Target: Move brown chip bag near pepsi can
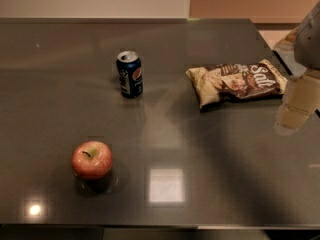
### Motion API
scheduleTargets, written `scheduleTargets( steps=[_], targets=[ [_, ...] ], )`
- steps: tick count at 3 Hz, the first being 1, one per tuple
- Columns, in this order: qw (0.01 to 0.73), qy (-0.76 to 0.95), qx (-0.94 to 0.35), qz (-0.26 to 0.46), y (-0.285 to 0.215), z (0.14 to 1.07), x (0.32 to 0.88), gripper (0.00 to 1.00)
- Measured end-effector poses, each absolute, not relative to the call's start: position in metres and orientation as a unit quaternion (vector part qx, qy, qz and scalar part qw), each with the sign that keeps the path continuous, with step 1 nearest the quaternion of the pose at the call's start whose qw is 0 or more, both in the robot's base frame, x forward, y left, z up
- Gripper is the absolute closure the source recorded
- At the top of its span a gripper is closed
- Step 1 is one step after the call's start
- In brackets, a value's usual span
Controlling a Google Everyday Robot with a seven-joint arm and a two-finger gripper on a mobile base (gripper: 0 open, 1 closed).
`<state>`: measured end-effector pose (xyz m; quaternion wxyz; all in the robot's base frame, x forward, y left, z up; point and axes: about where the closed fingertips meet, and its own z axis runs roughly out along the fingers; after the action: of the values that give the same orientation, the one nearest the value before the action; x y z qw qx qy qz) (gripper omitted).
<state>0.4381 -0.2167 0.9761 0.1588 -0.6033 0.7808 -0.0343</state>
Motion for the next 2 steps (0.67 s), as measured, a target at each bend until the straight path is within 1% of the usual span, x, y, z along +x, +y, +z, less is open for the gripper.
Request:
scheduleTargets(
  steps=[2],
  targets=[
    [0.173, 0.77, -0.614, -0.02, -0.2115, 0.976, 0.4436, 0.0]
  ],
)
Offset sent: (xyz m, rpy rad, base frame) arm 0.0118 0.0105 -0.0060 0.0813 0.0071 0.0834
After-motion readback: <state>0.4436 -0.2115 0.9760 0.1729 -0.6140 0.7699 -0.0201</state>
